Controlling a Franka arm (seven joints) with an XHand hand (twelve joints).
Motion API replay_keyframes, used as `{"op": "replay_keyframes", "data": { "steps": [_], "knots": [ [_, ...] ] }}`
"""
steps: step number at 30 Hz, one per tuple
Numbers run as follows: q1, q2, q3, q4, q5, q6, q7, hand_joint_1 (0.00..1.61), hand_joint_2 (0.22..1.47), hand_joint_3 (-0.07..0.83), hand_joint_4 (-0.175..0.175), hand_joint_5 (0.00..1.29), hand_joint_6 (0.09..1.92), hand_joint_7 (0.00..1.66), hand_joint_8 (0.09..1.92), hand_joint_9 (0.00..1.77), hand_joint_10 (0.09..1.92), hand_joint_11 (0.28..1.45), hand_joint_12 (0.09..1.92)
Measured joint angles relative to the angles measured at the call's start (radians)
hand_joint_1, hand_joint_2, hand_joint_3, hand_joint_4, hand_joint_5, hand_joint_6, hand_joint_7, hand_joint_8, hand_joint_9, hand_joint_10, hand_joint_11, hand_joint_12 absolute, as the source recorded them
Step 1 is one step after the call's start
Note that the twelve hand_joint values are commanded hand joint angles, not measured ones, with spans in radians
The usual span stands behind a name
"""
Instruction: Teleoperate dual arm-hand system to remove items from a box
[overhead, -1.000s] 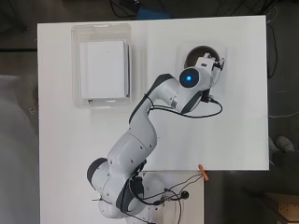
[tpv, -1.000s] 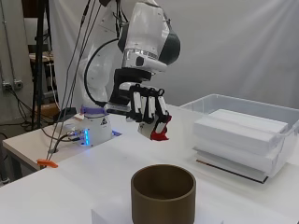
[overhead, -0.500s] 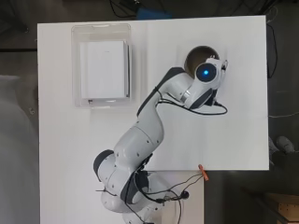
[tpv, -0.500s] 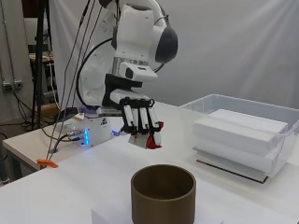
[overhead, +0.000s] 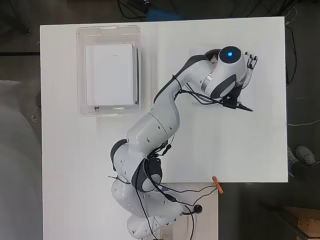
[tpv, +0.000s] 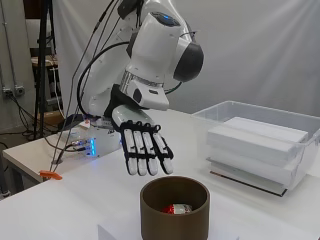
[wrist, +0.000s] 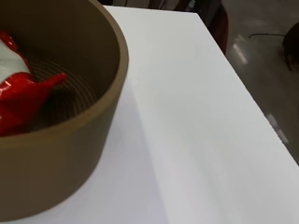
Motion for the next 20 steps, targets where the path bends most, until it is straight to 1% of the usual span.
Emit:
{"op": "replay_keyframes", "data": {
  "steps": [1, 2, 4, 6, 7, 9, 12, 18, 20],
  "knots": [
    [0.004, 0.003, -0.002, -0.001, 0.028, -0.001, -0.018, 0.27, 0.78, -0.014, 0.167, 0.28, 0.09, 0.34, 0.09, 0.43, 0.09, 0.44, 0.09],
    [0.017, 0.01, -0.016, -0.004, 0.057, -0.007, -0.04, 0.28, 0.79, -0.01, 0.162, 0.28, 0.09, 0.34, 0.09, 0.44, 0.09, 0.44, 0.09],
    [0.095, 0.055, -0.11, -0.006, 0.096, -0.014, -0.078, 0.29, 0.81, -0.001, 0.129, 0.29, 0.09, 0.37, 0.09, 0.49, 0.09, 0.45, 0.09],
    [0.241, 0.142, -0.268, -0.011, 0.091, -0.048, -0.099, 0.29, 0.81, 0.002, 0.1, 0.28, 0.09, 0.38, 0.09, 0.51, 0.09, 0.45, 0.09],
    [0.298, 0.171, -0.327, -0.016, 0.097, -0.066, -0.111, 0.29, 0.81, 0.001, 0.089, 0.27, 0.09, 0.38, 0.09, 0.51, 0.09, 0.45, 0.09],
    [0.427, 0.209, -0.446, -0.042, 0.153, -0.111, -0.139, 0.31, 0.81, -0.001, 0.08, 0.26, 0.09, 0.37, 0.09, 0.51, 0.09, 0.45, 0.09],
    [0.624, 0.175, -0.535, -0.096, 0.233, -0.151, -0.156, 0.33, 0.81, -0.002, 0.075, 0.26, 0.09, 0.37, 0.09, 0.51, 0.09, 0.44, 0.09],
    [1.08, 0.067, -0.746, -0.245, 0.298, -0.221, -0.178, 0.36, 0.81, 0.001, 0.059, 0.27, 0.09, 0.39, 0.09, 0.52, 0.09, 0.43, 0.09],
    [1.185, 0.041, -0.816, -0.293, 0.311, -0.239, -0.181, 0.37, 0.82, 0.002, 0.052, 0.27, 0.09, 0.4, 0.09, 0.53, 0.09, 0.43, 0.09]
  ]
}}
